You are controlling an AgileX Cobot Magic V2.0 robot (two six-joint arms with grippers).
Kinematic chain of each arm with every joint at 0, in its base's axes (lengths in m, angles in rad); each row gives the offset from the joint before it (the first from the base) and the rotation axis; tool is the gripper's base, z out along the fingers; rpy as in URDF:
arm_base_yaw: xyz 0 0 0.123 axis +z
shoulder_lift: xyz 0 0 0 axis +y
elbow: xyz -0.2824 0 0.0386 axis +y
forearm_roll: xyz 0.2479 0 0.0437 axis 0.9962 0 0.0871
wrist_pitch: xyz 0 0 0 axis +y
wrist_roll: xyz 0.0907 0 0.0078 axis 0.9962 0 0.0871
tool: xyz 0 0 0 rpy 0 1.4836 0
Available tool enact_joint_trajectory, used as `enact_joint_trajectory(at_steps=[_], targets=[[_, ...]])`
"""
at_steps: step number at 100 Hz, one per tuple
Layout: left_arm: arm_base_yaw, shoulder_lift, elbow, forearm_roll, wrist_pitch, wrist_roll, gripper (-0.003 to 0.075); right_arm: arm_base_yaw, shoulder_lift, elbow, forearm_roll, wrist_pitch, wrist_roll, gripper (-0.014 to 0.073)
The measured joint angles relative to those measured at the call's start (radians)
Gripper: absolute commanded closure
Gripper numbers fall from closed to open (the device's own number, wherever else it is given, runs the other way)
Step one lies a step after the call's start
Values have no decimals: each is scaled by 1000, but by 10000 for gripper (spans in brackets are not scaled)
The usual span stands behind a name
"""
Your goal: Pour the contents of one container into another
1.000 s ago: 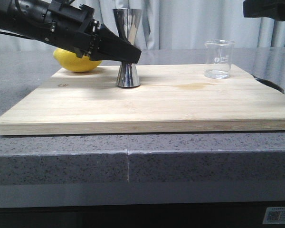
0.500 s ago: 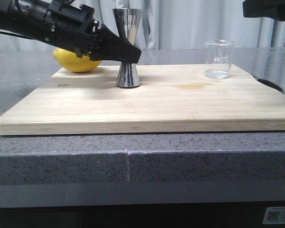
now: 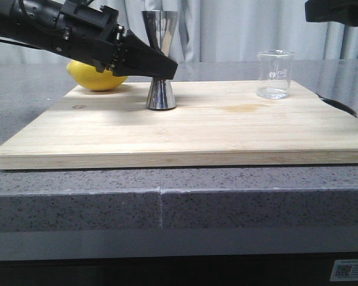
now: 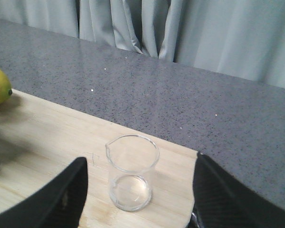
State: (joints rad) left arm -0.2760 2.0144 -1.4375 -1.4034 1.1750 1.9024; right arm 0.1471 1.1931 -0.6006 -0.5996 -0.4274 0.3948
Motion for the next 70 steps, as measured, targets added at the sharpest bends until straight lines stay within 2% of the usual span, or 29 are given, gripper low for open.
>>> enact_joint_trajectory(at_steps=[70], targets=[[0, 0, 5, -1, 0, 8, 730, 0, 0, 0, 0, 0, 0, 165]])
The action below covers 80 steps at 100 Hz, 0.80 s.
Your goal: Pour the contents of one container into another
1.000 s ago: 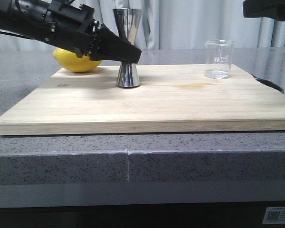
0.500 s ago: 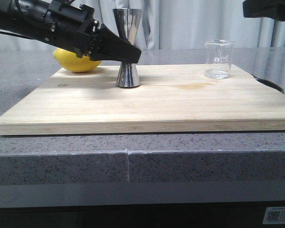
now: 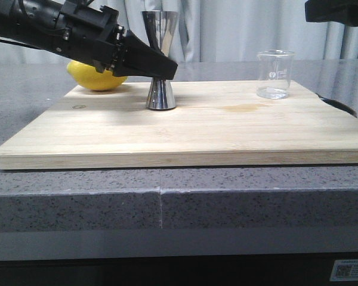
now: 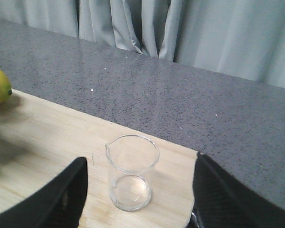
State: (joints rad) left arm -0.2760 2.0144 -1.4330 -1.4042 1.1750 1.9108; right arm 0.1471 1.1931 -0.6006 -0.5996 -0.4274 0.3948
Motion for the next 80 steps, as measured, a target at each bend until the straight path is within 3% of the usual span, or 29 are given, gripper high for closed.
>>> enact_joint_trajectory(at_steps=[80], targets=[[0, 0, 23, -32, 2, 16, 729, 0, 0, 0, 0, 0, 8, 165]])
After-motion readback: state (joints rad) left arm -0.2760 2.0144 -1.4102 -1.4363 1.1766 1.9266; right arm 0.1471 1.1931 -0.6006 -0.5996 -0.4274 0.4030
